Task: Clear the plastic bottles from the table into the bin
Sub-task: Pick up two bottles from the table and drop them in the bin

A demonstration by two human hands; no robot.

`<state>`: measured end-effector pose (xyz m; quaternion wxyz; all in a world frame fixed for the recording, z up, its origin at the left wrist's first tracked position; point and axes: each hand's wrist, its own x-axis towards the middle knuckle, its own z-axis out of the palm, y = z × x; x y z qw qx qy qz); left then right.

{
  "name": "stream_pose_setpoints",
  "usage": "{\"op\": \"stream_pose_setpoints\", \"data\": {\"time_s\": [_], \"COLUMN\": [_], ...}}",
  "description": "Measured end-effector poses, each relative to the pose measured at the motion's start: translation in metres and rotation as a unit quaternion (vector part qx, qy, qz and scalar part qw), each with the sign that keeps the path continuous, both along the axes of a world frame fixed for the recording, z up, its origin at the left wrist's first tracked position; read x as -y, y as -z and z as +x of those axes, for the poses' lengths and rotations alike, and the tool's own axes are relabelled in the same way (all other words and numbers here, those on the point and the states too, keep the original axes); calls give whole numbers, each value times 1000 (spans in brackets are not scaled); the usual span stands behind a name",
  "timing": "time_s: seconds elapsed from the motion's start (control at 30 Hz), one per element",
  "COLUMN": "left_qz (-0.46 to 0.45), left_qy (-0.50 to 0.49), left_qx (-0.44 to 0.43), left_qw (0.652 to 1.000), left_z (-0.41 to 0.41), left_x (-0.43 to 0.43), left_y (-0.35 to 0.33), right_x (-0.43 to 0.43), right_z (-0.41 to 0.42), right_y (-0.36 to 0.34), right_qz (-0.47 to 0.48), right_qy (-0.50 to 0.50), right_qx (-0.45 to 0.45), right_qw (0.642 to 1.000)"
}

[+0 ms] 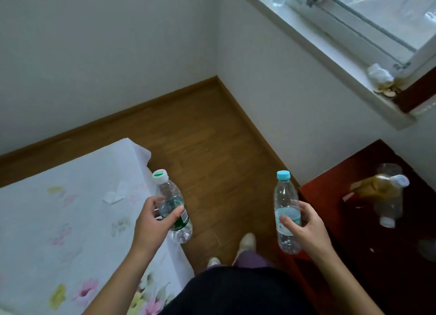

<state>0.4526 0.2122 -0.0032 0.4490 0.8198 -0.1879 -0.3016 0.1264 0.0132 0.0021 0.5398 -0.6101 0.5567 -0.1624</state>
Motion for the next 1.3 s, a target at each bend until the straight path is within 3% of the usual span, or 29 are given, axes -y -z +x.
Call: {"op": "stream_pose_setpoints", "data": {"time_s": [0.3, 0.53, 0.7, 0.87, 1.0, 1.3], "left_qz": [18, 73, 94, 91, 83, 8], "left_qy": [-11, -166, -305, -395, -393, -297], "left_qx": [14, 27, 8, -9, -14, -20], "left_qw": [1000, 983, 948, 914, 916, 955], "left_z": [89, 147, 179, 231, 305, 510], "left_x": [126, 143, 122, 121, 149, 268], "left_y": [7, 10, 13, 23, 27, -2], "right_x": [132, 244, 293, 323, 347, 421], "right_z": [86, 230, 363, 483, 554, 669], "right_y": [16, 10, -4, -8, -5, -1], "right_qz": [12, 30, 35, 11, -1, -48], "right_qy": [-25, -184, -316, -386, -393, -336], "right_qx": [-24, -10, 11, 17, 9, -32], "right_qw": [999, 982, 948, 922, 920, 940]}}
